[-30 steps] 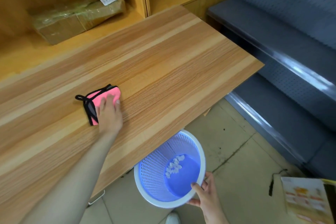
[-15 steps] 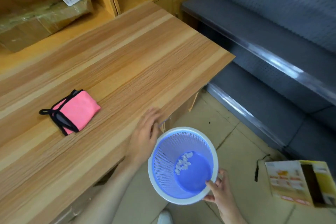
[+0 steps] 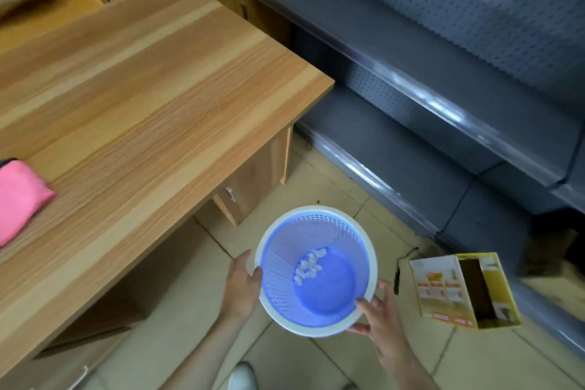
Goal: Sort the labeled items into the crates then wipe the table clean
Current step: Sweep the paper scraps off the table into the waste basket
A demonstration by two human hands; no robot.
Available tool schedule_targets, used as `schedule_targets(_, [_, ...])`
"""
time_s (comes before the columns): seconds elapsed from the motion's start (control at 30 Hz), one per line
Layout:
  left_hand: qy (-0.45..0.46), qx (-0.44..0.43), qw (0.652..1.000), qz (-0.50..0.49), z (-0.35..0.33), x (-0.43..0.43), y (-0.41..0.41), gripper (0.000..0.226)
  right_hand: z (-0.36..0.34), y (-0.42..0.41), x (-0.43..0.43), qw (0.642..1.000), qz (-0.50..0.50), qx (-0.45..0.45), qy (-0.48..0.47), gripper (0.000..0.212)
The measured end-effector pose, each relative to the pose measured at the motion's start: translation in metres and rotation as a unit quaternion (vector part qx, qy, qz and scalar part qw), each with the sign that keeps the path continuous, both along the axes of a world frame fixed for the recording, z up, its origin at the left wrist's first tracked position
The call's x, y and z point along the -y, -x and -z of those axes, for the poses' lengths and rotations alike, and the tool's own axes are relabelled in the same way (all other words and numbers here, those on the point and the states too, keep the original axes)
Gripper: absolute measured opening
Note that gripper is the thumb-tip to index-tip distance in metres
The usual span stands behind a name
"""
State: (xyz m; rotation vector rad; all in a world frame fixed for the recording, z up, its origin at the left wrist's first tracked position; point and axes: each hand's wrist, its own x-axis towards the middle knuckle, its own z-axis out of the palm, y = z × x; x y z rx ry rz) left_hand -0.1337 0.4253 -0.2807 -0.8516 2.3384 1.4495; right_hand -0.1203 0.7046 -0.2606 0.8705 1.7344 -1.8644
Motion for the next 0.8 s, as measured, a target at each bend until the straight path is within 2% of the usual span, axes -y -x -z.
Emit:
schedule_targets(0.1, [-0.153, 0.028, 0.981, -0.111, 0.017, -0.012, 0.008, 0.024, 0.017, 0.005, -0.012, 1.000, 0.013, 0.001, 0.017, 0.048])
schedule_targets(0.17, [-0.186, 0.041, 0.975, -0.116, 0.034, -0.019, 0.014, 0.024, 0.037, 0.006, -0.022, 1.000, 0.013, 0.001, 0.024, 0.047])
schedule_targets(0.3, [-0.230, 0.072, 0.957, -0.163, 0.077, -0.032, 0.019, 0.024, 0.092, 0.003, -0.044, 0.999, -0.014, 0.030, -0.002, 0.057])
schedule_targets(0.43, [-0.241, 0.080, 0.955, -0.155, 0.134, -0.044, 0.028, 0.022, 0.173, 0.010, -0.068, 0.994, -0.046, 0.034, -0.089, 0.062])
schedule_targets(0.5, [-0.254, 0.079, 0.953, -0.146, 0.169, -0.049, 0.031, 0.029, 0.216, 0.015, -0.075, 0.992, -0.046, 0.028, -0.112, 0.055])
schedule_targets(0.7, [-0.244, 0.085, 0.956, -0.140, 0.252, -0.054, 0.033, 0.059, 0.336, 0.020, -0.077, 0.991, -0.042, 0.023, -0.122, 0.039])
schedule_targets(0.8, [-0.221, 0.086, 0.961, -0.144, 0.283, -0.055, 0.031, 0.058, 0.364, 0.014, -0.074, 0.989, -0.041, 0.022, -0.144, 0.042])
